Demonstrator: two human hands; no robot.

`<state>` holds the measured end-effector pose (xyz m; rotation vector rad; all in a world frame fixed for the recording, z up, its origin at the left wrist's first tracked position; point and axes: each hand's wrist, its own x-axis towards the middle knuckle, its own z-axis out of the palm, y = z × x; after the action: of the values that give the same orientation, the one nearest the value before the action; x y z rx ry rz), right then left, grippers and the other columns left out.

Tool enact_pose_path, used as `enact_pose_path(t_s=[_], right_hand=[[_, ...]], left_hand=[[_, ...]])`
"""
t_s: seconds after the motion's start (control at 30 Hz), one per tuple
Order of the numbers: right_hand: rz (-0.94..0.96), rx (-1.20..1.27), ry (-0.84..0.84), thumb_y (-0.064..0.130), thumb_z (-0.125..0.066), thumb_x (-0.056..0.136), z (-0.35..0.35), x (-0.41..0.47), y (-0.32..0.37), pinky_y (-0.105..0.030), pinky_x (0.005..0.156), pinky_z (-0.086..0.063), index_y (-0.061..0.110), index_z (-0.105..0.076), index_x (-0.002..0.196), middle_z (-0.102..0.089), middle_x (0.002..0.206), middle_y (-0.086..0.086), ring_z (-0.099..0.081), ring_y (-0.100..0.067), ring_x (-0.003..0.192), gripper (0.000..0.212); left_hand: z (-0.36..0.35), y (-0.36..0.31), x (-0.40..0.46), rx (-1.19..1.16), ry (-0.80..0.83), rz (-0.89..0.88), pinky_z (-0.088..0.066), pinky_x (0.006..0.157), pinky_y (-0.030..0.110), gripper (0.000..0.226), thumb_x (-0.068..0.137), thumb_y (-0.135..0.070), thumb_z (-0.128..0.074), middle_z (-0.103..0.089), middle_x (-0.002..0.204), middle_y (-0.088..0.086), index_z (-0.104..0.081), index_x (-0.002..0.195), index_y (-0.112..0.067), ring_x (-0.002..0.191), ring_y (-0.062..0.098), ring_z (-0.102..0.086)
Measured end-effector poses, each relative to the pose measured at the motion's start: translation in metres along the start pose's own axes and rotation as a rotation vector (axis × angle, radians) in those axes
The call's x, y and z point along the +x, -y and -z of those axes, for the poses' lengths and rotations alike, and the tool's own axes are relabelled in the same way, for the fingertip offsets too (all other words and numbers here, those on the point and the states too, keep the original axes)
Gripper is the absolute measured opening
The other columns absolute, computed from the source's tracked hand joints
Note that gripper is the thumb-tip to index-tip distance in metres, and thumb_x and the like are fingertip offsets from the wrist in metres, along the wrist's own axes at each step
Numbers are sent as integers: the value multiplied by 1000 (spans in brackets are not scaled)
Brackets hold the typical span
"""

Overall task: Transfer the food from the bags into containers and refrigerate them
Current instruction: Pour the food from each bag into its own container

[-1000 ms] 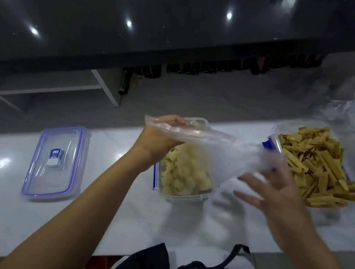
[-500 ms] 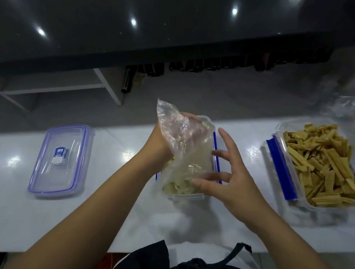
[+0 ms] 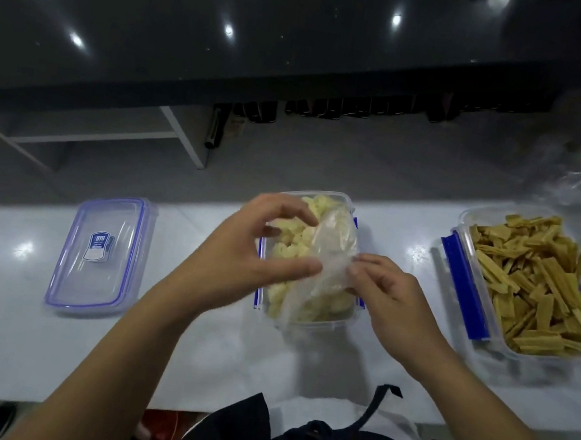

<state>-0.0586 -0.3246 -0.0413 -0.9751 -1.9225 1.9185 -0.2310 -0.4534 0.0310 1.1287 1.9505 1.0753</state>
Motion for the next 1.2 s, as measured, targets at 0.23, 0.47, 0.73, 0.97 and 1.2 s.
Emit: enact_pose_path(t_s=[0.23, 0.47, 0.73, 0.97, 1.2], right_hand=[[-103, 144, 33, 14, -58, 99, 0, 9, 14, -24, 77, -59, 21, -72, 114, -75, 107, 2, -73, -15, 97, 22], [19, 201, 157, 1, -55, 97, 6, 18, 32, -34, 83, -61, 12, -73, 109, -76, 99, -8, -73, -22, 95, 24], [26, -423, 205, 39, -79, 80, 7, 9, -6, -34, 116, -32, 44, -46, 141, -36, 145, 23, -28, -3, 139, 70], [84, -436, 88, 36, -78, 82, -8, 6, -18, -24, 112, -24, 36, -51, 140, -38, 148, 17, -28, -6, 140, 63], [71, -412, 85, 34, -77, 84, -6, 0, -20, -31, 118, -27, 35, -48, 142, -35, 152, 15, -26, -5, 142, 65]], left_hand=[[-50, 6, -7, 509, 150, -24, -52, 94, 31, 84, 83, -37, -76, -42, 144, -19, -23, 146, -49, 120, 7, -50], [-49, 27, 21, 596, -86, -1, -55, 78, 40, 24, 89, -29, -69, -64, 104, -9, -66, 112, -27, 92, 17, -62], [4, 29, 15, 228, -254, 99, -48, 69, 13, 14, 84, -21, -79, -67, 87, -17, -69, 91, -29, 78, -1, -63], [10, 24, 3, 273, -339, -8, -53, 72, 17, 20, 85, -18, -78, -67, 93, -16, -68, 98, -30, 82, 4, -63], [6, 21, -5, 254, -274, 14, -53, 73, 15, 46, 89, -11, -71, -66, 98, -13, -61, 120, -44, 85, 7, -63]])
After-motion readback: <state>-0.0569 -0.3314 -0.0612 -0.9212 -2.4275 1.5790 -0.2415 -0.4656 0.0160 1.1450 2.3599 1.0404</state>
